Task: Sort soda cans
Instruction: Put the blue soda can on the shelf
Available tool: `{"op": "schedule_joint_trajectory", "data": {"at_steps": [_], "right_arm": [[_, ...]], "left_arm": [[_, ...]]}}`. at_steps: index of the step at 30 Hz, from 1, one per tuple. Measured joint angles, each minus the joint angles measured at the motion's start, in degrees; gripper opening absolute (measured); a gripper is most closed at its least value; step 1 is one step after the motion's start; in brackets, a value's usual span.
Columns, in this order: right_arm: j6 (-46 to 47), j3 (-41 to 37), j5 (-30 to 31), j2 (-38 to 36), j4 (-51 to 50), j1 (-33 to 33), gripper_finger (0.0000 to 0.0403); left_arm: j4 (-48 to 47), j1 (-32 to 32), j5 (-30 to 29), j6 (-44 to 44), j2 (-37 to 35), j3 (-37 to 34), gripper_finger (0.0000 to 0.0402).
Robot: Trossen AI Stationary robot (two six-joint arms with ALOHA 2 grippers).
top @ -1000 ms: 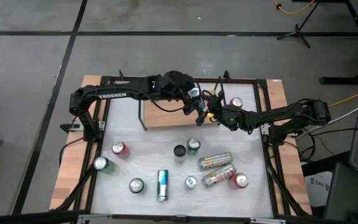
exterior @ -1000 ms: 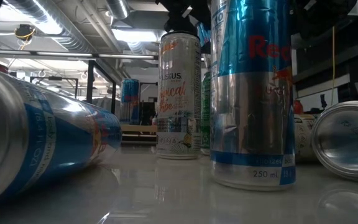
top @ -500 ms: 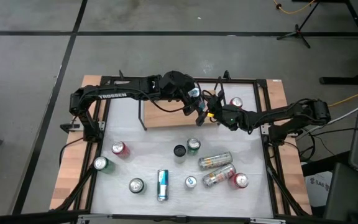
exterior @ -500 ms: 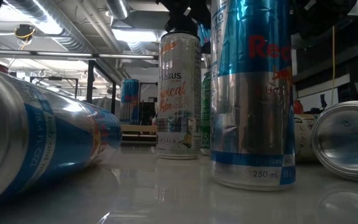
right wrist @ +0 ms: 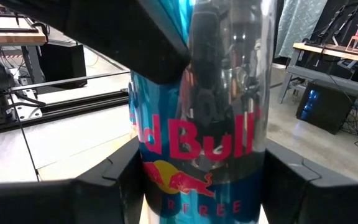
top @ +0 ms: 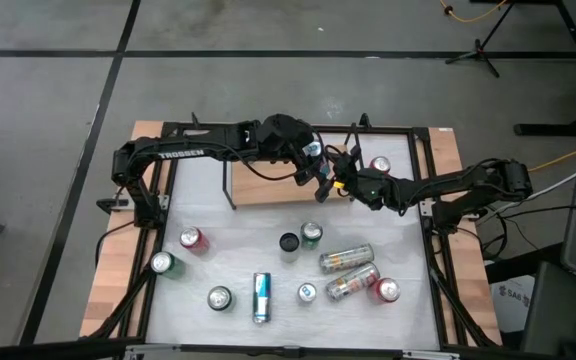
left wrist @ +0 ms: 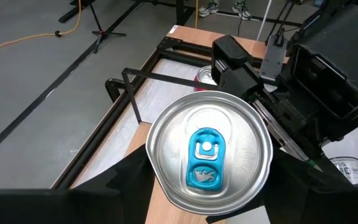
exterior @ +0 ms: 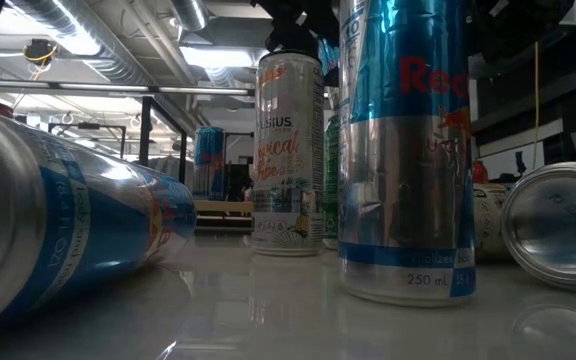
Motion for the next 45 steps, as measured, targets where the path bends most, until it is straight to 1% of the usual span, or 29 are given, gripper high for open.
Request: {"op": "schedule_joint_trajectory", "data": {"at_steps": [2,4,11,16,21,28,35,40,45], "right_arm": [[0.1,0.0,0.0,0.0,-0.1,0.0,0.0240],[0.1,0.0,0.0,0.0,-0.2,0.0,0.0260],[0.1,0.0,-0.3,0.0,-1.1,0.1,0.0353],[0.1,0.0,-0.2,0.0,-1.3,0.1,0.0389],[0.1,0.0,-0.1,0.0,-1.7,0.1,0.0398],[0.1,0.0,0.0,0.0,-3.6,0.0,0.0399],[0.1,0.0,0.0,0.0,-3.9,0.0,0.0399],[0.1,0.0,0.0,0.0,-3.9,0.0,0.0399],[0.1,0.0,0.0,0.0,-3.9,0.0,0.0399]], "left_arm": [[0.0,0.1,0.2,0.1,0.0,0.0,0.0221],[0.0,0.1,0.3,0.2,0.0,0.0,0.0221],[-0.5,1.6,1.2,0.4,0.1,-0.1,0.0220],[-1.7,3.7,1.5,2.8,0.1,-0.1,0.0220],[-2.5,6.2,1.4,6.3,0.1,-0.1,0.0220],[-7.4,10.9,2.2,10.4,0.1,-0.1,0.0220],[-11.3,17.4,10.0,13.9,0.1,-0.1,0.0220],[-11.7,20.6,11.4,17.4,0.0,-0.1,0.0220],[-10.7,21.7,13.8,17.9,0.0,-4.3,0.0220]]}}
